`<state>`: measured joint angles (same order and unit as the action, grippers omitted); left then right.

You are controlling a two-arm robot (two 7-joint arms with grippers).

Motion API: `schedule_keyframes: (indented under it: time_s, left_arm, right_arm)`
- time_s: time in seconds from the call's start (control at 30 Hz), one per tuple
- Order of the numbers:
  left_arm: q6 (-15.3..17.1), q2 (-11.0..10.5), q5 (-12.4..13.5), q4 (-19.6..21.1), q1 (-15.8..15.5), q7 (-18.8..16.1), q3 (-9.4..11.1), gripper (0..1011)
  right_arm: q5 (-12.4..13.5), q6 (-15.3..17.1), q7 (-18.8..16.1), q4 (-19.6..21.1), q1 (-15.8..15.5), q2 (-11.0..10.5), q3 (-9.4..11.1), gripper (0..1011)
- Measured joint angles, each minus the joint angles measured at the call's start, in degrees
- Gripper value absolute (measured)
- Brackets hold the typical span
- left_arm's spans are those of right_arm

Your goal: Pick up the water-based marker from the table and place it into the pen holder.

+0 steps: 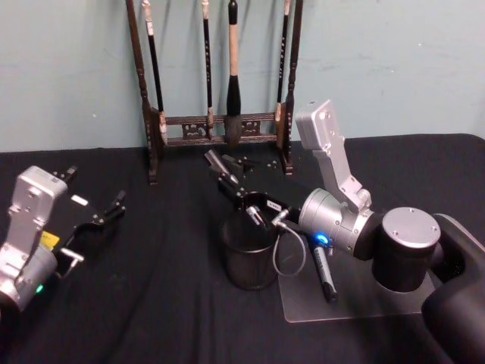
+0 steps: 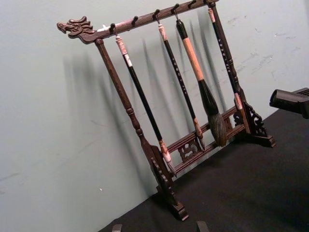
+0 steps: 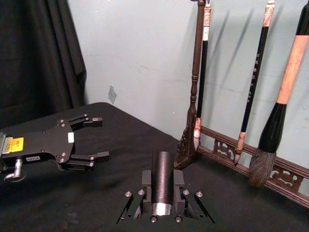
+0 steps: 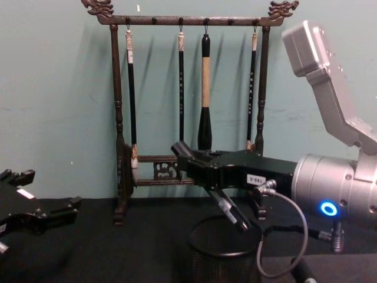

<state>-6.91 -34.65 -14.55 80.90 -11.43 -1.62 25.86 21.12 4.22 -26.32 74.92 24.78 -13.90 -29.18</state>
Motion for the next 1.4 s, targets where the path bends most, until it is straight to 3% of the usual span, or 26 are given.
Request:
schedule_keyframes:
  time_s: [0.8, 1.03, 1.1, 1.4]
  left_arm:
    - [0.00, 0.00, 0.00, 0.00, 0.00, 0.00, 0.00, 1001]
    - [0.00, 0.00, 0.00, 0.00, 0.00, 0.00, 0.00, 1001]
    - [0.00, 0.00, 0.00, 0.00, 0.00, 0.00, 0.00, 1001]
    - [0.00, 0.00, 0.00, 0.00, 0.00, 0.00, 0.00, 1001]
  right_arm:
    - [-0.16, 0.12, 0.02, 0.11, -0.06, -0.05, 0.07, 264]
    - [-0.16, 0.12, 0.01, 0.11, -0.06, -0.05, 0.07, 487]
    - [-0.16, 0.12, 0.01, 0.11, -0.06, -0.04, 0.07, 615]
    - [-0.16, 0.12, 0.01, 0.11, -0.06, -0.05, 0.07, 895]
